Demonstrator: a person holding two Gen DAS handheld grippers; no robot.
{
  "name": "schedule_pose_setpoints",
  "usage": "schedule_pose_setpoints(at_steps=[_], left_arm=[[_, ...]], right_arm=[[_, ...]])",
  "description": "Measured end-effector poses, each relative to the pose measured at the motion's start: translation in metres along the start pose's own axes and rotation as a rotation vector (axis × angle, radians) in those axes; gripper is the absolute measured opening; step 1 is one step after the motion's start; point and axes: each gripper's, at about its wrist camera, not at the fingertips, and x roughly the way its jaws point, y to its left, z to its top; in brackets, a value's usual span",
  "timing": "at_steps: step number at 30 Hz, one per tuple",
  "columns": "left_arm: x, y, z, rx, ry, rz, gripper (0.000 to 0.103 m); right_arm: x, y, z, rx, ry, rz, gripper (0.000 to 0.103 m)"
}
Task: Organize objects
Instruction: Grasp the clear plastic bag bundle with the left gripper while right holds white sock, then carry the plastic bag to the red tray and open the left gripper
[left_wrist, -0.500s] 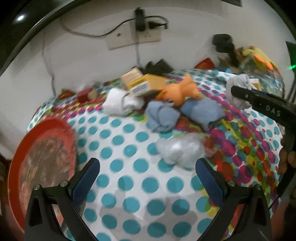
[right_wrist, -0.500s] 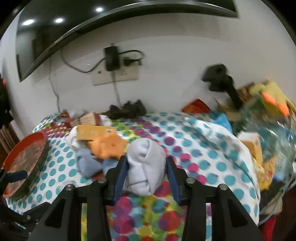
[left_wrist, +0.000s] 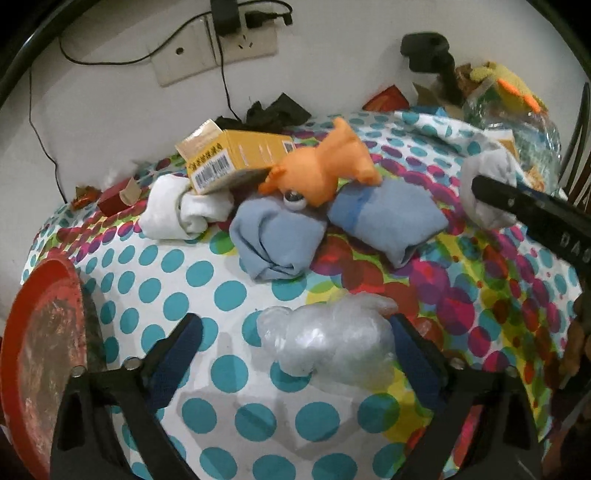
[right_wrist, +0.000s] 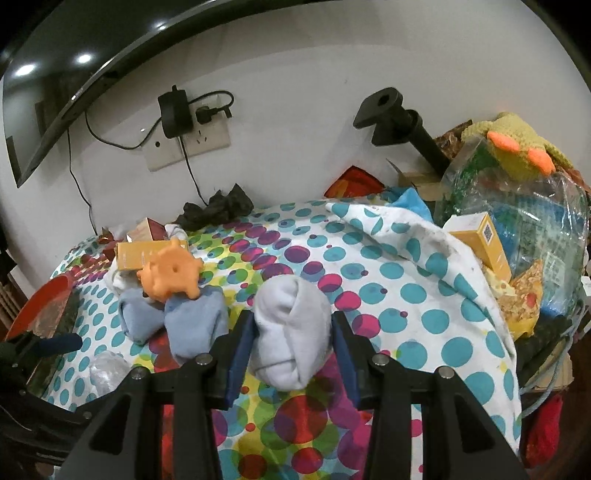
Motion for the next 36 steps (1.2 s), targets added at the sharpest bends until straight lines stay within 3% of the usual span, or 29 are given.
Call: schedule_pose_setpoints(at_steps=[4,13,22,30,36], left_arm=[[0.006,-0.001,-0.005,0.002,0.008,-0.022,0.058],[-0.005,-0.001,-0.010,-0.013,0.010,-0.028,0.055],[-0.031,0.018,-0.015,-0.048,-0.015,0.068,0.055],[-0.063,0.076,-0.025,-0.125,-0.028,0.155,0.055],[-0.082,0.150,-0.042,-0.243,-0.023,0.247,0.055]], right_arm=[[0.002,-0.001,0.001,0.006,0.004,-0.006,0.043],[0.006,0.009,0.000,-0.044,0.020,-0.046,0.043],[0.006,0.004,0.002,-0.013,0.025,-0.068,0.043],[0.007,0.004,0.003,-0.015,0.022,-0.102,0.043],[0.007,0.007,0.002,-0.030,0.020,-0.117,0.043]])
